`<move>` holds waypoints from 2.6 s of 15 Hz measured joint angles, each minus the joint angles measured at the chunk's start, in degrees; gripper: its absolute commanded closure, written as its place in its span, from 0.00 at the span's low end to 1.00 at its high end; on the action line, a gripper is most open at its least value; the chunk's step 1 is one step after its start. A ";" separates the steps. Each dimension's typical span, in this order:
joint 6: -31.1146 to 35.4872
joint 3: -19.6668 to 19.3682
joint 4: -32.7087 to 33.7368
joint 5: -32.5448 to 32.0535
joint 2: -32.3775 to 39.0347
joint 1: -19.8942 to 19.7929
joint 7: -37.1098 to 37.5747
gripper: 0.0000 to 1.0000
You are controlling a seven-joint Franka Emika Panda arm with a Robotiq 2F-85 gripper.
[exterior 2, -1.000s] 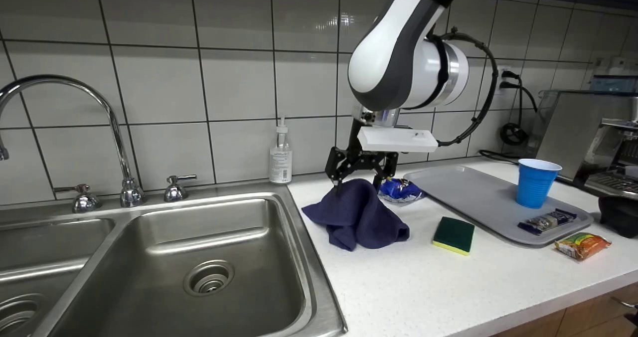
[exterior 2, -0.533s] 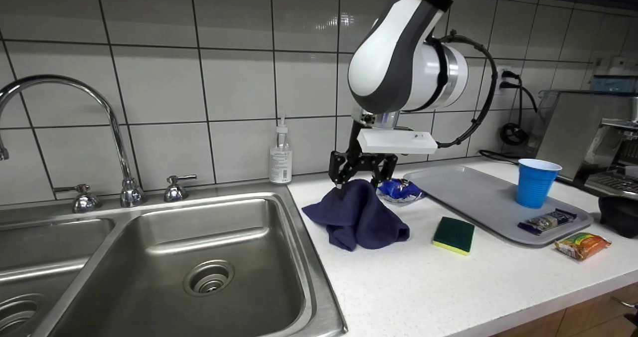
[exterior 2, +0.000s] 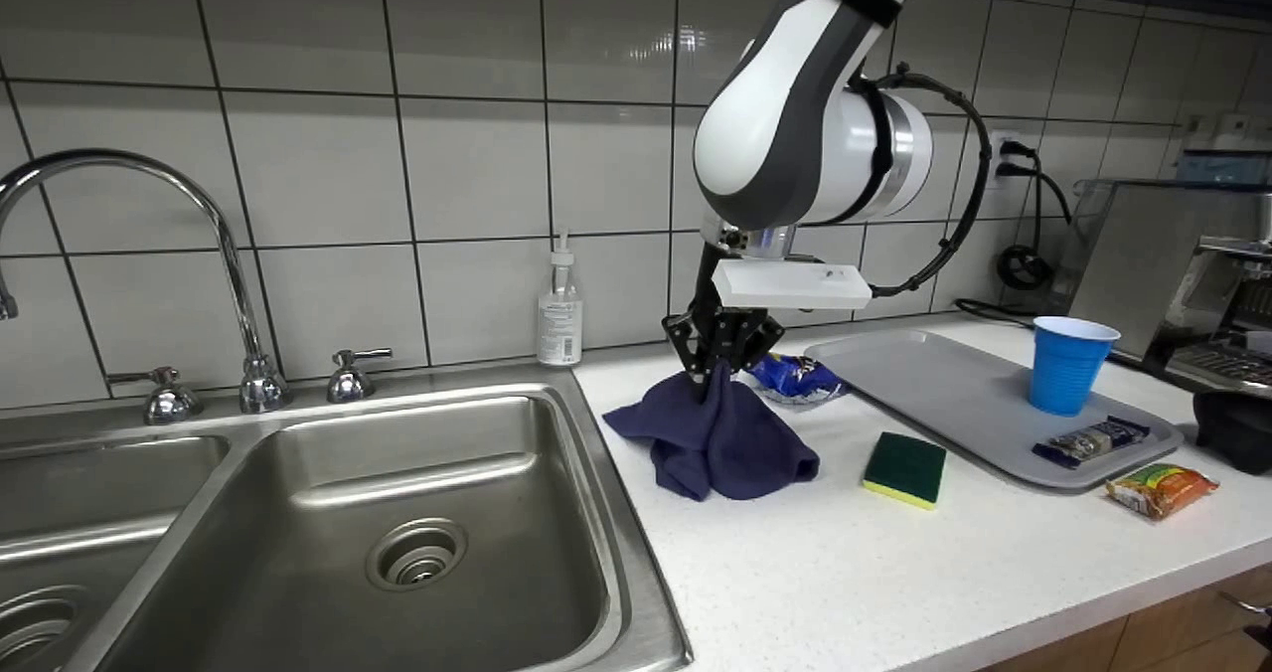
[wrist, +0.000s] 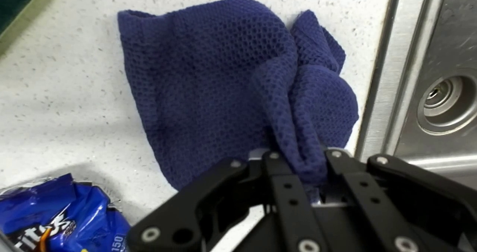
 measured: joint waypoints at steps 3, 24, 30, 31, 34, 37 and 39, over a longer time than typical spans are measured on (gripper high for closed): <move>0.07 0.00 0.00 0.00 0.01 0.00 0.00 0.98; 4.81 2.26 -4.28 6.47 -9.09 -4.27 -3.02 0.98; 5.57 2.44 -6.13 11.35 -12.58 -5.98 -6.30 0.98; 5.69 2.43 -6.44 12.63 -13.19 -6.22 -7.32 0.98; 5.90 2.36 -7.03 16.13 -14.77 -6.96 -9.94 0.98; 6.22 2.15 -7.08 19.33 -15.77 -7.92 -12.50 0.98; 6.36 2.07 -7.08 21.65 -16.16 -8.58 -14.38 0.98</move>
